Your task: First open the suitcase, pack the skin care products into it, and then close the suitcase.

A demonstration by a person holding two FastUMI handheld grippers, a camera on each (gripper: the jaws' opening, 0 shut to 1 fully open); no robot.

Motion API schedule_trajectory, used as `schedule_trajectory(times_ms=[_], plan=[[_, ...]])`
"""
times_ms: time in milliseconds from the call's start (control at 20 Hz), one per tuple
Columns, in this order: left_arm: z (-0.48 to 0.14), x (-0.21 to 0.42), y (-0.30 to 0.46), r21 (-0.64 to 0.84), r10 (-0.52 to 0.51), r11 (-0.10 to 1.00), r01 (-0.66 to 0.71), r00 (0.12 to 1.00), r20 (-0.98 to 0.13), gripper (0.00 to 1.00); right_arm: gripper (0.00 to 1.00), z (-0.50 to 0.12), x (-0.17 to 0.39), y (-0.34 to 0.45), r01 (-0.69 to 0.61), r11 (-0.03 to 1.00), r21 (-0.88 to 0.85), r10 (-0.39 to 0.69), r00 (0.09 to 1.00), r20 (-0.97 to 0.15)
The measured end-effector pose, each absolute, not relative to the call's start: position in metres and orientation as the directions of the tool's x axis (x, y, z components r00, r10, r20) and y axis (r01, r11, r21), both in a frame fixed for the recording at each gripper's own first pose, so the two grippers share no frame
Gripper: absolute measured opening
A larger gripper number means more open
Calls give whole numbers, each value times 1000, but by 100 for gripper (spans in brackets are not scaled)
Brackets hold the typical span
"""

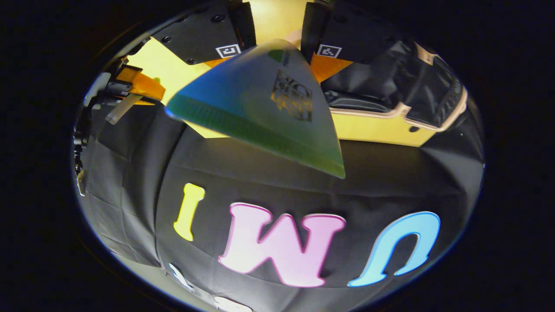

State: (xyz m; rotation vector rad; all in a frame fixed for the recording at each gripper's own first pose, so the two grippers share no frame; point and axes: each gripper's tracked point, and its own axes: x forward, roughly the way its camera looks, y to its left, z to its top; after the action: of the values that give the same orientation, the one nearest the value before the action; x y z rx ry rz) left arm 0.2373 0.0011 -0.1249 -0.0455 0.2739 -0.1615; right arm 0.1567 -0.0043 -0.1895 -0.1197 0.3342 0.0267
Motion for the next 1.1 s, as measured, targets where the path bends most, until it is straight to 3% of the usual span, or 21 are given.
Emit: schedule_trajectory(times_ms=[50, 100, 150, 200, 250, 350, 400, 450, 650, 750, 900, 950, 1000, 1050, 1100], plan=[[-126, 237, 25, -45, -128, 992, 120, 949, -287, 48, 36, -185, 156, 18, -76, 993, -86, 43, 941, -337], [-133, 235, 47, -39, -107, 994, 100, 941, -321, 52, 35, -184, 156, 40, -110, 992, -64, 81, 935, -346], [-144, 235, 66, -35, -84, 996, 76, 928, -364, 48, 24, -180, 158, 64, -146, 988, -44, 122, 929, -349], [-159, 235, 88, -26, -68, 998, 62, 907, -416, 48, 24, -174, 159, 88, -182, 983, -24, 163, 926, -341], [-175, 236, 109, -7, -44, 999, 47, 882, -469, 51, 30, -168, 161, 110, -220, 975, -15, 203, 921, -331], [-223, 241, 145, 52, -4, 998, 44, 798, -602, 49, 30, -163, 164, 153, -290, 957, 17, 280, 903, -326], [-238, 242, 153, 56, 3, 997, 45, 752, -659, 48, 24, -163, 162, 179, -319, 947, 47, 316, 890, -328], [-246, 242, 150, 46, -4, 998, 49, 723, -690, 49, 30, -162, 162, 191, -334, 940, 67, 336, 883, -329], [-292, 253, 152, -39, -31, 999, 0, 585, -811, 49, 30, -159, 169, 203, -367, 927, 79, 371, 863, -342], [-308, 262, 160, -36, 7, 997, -68, 541, -841, 51, 30, -166, 174, 199, -359, 928, 98, 369, 853, -369], [-302, 268, 165, -22, 29, 996, -84, 565, -824, 56, 30, -179, 183, 192, -348, 933, 93, 355, 844, -403], [-293, 269, 166, -21, 38, 996, -92, 594, -803, 87, 23, -183, 185, 194, -348, 932, 97, 356, 837, -416], [-271, 269, 168, -34, 44, 994, -105, 659, -751, 86, 30, -188, 187, 199, -349, 931, 105, 359, 830, -427], [-247, 264, 172, -51, 45, 992, -112, 717, -695, 88, 23, -191, 189, 204, -352, 929, 115, 365, 820, -440], [-219, 258, 180, -56, 59, 991, -121, 772, -633, 93, 30, -196, 189, 212, -358, 925, 123, 374, 809, -454]])
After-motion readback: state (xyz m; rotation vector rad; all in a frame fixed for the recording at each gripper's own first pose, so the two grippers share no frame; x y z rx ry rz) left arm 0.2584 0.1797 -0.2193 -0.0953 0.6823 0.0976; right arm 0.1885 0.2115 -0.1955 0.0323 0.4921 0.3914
